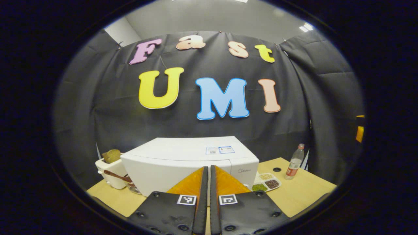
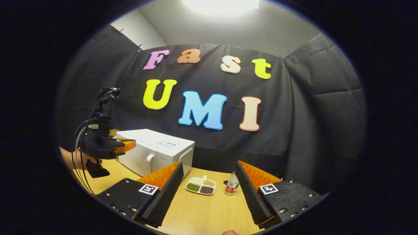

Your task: Open the microwave oven with the left hand, put the food in, and close the microwave oven.

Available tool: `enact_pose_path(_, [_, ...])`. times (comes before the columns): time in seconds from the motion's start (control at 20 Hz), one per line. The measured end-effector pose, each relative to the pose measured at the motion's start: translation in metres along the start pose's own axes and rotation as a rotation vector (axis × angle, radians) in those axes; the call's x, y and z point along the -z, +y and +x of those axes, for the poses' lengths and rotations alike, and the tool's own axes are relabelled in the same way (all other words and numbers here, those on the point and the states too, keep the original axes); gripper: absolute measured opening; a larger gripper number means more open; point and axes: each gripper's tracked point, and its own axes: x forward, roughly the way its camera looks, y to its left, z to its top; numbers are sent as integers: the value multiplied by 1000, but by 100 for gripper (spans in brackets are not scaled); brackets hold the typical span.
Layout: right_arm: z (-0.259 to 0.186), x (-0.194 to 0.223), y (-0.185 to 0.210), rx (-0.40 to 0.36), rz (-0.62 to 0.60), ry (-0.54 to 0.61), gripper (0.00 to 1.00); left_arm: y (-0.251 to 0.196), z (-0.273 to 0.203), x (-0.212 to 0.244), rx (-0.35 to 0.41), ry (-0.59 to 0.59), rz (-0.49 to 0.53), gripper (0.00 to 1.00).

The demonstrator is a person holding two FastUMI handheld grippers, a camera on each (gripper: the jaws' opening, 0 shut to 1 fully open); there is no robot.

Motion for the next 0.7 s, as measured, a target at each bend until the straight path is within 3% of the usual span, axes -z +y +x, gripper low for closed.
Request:
enact_pose_path(0.55, [-42, -37, 38, -14, -15, -111, 97, 12, -145, -50, -42, -57, 33, 12])
enact_pose_path(0.7, [-50, -38, 51, 21, 5, -105, 97, 23, -179, -61, -60, -101, 57, 12])
